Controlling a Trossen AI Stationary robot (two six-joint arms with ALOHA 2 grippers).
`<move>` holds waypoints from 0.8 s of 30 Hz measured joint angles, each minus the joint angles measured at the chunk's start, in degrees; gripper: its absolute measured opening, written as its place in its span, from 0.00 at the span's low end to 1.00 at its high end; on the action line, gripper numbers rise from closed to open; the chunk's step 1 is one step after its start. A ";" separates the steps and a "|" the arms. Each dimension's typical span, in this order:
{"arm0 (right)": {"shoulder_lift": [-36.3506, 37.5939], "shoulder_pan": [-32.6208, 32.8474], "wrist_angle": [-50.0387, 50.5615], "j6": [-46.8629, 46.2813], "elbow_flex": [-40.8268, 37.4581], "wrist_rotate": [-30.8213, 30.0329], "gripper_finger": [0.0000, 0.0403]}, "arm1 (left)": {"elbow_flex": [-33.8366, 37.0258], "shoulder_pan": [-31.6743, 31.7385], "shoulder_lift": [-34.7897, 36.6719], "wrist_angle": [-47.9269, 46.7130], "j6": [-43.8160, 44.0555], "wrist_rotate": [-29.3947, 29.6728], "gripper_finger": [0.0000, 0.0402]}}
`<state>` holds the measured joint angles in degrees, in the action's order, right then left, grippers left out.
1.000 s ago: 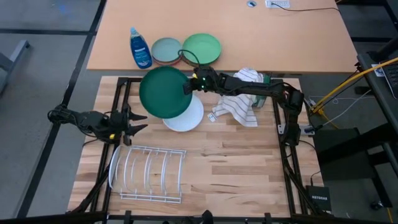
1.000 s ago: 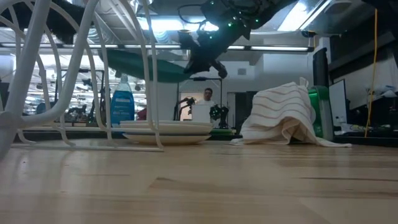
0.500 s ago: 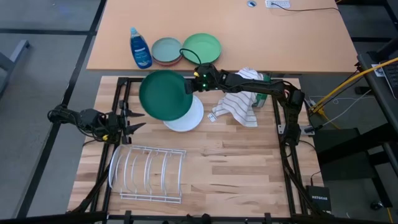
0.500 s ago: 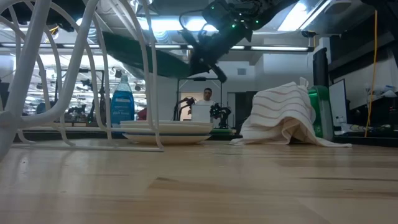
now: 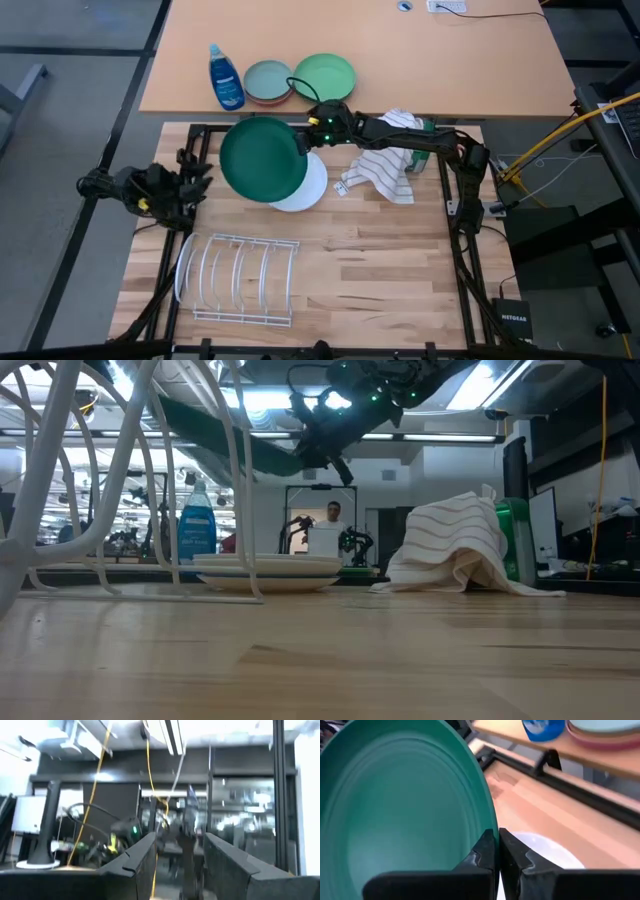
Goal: Sort dishes
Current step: Put the green plate in the white dish rack
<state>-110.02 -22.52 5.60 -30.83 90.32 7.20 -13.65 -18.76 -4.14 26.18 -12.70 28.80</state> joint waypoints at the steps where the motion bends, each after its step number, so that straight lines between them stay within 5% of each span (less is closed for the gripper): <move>1: 0.02 0.00 -0.87 0.49 0.00 -0.02 0.02 | 0.00 -0.01 0.00 1.09 -0.48 -0.02 0.38; 18: 0.02 0.00 -26.23 5.83 0.00 14.82 0.02 | -0.02 -0.02 -0.01 3.20 -2.30 -0.02 0.38; 24: 0.00 0.00 -31.29 6.72 0.00 13.57 0.02 | 0.04 -0.02 -0.01 1.56 0.75 -0.05 0.38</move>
<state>-110.02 -22.52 -25.70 -24.11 90.32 20.77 -13.61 -18.79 -4.15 27.75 -11.95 28.74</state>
